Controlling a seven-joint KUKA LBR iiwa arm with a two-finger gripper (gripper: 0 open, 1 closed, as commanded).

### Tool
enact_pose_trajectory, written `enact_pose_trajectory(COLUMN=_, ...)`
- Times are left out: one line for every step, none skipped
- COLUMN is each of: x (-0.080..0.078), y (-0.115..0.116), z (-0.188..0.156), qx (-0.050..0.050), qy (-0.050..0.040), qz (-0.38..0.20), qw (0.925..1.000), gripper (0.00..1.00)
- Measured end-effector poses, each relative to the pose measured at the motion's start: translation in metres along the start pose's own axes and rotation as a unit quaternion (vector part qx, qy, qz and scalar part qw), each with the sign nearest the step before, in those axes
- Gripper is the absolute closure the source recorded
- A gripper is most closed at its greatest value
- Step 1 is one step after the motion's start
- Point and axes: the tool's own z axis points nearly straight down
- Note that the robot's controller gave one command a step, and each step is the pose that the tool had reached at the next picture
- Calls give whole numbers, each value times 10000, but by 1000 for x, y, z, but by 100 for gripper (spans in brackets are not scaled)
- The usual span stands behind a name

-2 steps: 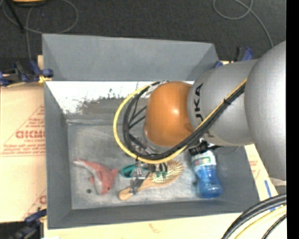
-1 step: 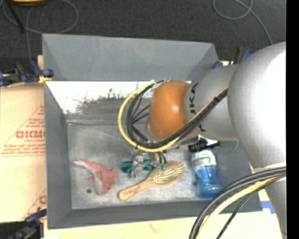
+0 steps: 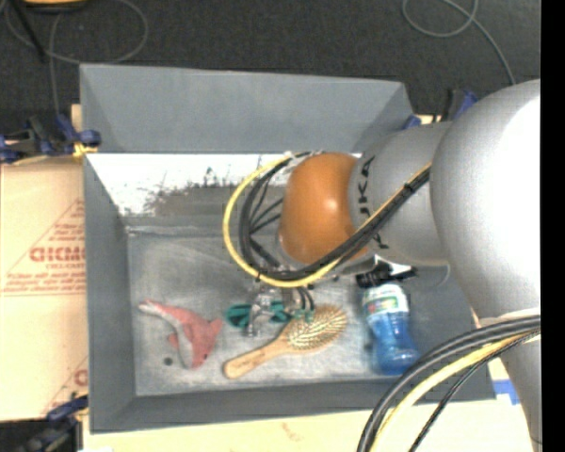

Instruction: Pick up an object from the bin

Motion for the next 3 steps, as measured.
enact_pose_trajectory(x=1, y=10, z=-120, qx=13, qy=39, qz=225, qw=9997, gripper=100)
enact_pose_trajectory(x=1, y=10, z=-120, qx=12, qy=40, qz=226, qw=9997, gripper=100)
enact_pose_trajectory(x=3, y=14, z=-165, qx=16, qy=57, qz=161, qw=9999, gripper=100)
